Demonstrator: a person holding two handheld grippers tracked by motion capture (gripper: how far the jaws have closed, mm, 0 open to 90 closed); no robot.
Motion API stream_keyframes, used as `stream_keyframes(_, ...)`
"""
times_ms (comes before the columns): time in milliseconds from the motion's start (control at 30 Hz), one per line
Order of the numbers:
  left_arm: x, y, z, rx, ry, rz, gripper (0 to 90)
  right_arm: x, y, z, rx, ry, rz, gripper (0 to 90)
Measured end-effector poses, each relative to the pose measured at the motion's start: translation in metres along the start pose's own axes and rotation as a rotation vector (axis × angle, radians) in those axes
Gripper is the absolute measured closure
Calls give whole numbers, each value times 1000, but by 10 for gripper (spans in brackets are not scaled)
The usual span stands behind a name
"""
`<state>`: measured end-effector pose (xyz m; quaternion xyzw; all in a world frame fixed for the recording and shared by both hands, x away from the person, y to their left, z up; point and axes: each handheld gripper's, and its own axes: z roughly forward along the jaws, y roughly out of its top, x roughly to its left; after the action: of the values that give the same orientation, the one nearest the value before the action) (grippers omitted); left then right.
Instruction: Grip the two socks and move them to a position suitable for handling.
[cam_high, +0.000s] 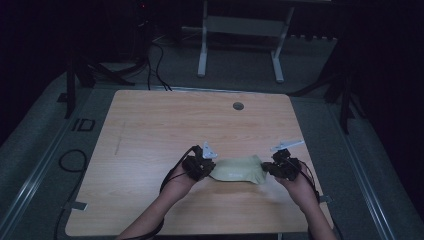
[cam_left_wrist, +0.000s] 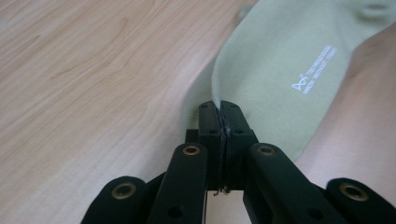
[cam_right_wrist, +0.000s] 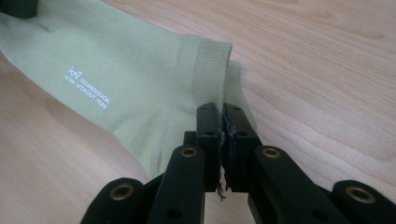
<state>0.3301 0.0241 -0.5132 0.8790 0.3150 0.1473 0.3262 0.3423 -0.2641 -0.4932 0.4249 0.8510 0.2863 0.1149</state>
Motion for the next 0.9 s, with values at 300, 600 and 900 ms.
stream_keyframes(300,11,-6,22,45,12,-30,880,-9,3,29,53,5,27,851)
stream_keyframes(600,11,-10,34,52,0,-44,876,-14,1,49,99,-34,26,819)
stream_keyframes(900,13,-14,38,48,-17,-60,660,-15,2,53,98,-49,16,684)
